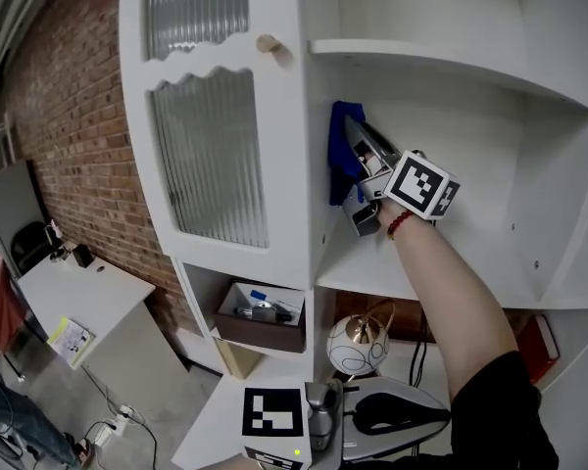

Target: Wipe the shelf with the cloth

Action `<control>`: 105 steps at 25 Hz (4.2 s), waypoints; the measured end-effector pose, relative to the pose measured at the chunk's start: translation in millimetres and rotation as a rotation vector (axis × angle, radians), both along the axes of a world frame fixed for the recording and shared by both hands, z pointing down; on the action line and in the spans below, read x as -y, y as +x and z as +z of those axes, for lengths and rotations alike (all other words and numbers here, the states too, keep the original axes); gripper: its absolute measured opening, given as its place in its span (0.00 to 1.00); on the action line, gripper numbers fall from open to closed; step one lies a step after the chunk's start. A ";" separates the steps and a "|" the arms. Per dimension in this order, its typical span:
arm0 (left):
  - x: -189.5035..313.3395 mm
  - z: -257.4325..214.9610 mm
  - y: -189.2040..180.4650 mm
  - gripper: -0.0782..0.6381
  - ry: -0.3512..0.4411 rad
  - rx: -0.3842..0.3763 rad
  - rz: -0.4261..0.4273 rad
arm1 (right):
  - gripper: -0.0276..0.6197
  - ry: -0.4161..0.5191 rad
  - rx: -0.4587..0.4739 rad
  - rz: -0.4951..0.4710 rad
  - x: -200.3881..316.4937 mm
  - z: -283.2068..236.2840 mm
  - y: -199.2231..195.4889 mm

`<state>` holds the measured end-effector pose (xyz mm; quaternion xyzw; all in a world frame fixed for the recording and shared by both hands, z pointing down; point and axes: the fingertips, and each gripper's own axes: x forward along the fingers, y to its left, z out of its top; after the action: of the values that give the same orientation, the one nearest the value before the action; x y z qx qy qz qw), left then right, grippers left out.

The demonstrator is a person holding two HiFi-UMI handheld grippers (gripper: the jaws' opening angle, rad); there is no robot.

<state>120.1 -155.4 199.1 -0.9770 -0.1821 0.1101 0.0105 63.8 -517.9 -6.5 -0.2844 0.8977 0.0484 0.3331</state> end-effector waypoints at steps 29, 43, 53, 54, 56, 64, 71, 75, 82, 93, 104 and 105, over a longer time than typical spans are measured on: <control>-22.1 7.8 -33.7 0.11 0.008 -0.001 0.098 | 0.12 0.005 0.049 -0.202 -84.3 21.2 -4.9; -40.8 5.5 -21.4 0.11 0.046 0.019 0.044 | 0.12 -0.030 0.041 -0.204 -86.8 32.7 -28.5; -19.8 4.1 -23.1 0.11 0.048 -0.016 0.036 | 0.12 -0.277 0.233 -0.119 -0.9 31.7 1.7; -17.3 3.6 -24.8 0.11 0.044 -0.022 0.035 | 0.12 -0.286 0.236 -0.104 6.0 32.4 3.9; -13.2 4.2 -28.3 0.11 0.035 -0.024 0.033 | 0.12 -0.303 0.240 -0.067 19.2 34.4 8.0; -4.8 11.0 -42.9 0.11 0.023 -0.028 0.023 | 0.12 -0.356 0.286 0.016 56.1 46.8 22.2; -2.5 9.9 -62.3 0.11 0.021 -0.049 -0.011 | 0.11 -0.428 0.290 0.114 79.6 64.3 31.4; -3.1 6.6 -72.8 0.11 0.014 -0.061 -0.049 | 0.11 -0.430 0.294 0.102 70.1 61.5 34.6; -25.1 -2.2 -62.8 0.11 0.036 -0.067 -0.050 | 0.11 -0.381 0.295 -0.171 -36.5 64.6 13.8; -60.0 -5.9 -32.5 0.11 0.090 -0.022 -0.008 | 0.10 -0.521 0.206 -0.310 -105.1 97.0 -34.4; -55.4 -9.9 -33.0 0.11 0.111 -0.029 -0.030 | 0.10 -0.620 0.444 -0.121 -25.6 84.1 -7.0; -54.2 -10.8 -34.2 0.11 0.123 -0.030 -0.033 | 0.10 -0.624 0.459 -0.100 -16.8 82.9 -4.1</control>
<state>85.9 -101.2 188.3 -0.9756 -0.1723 0.1133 0.0749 59.8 -501.1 76.3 -0.3313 0.7840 -0.3084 0.4248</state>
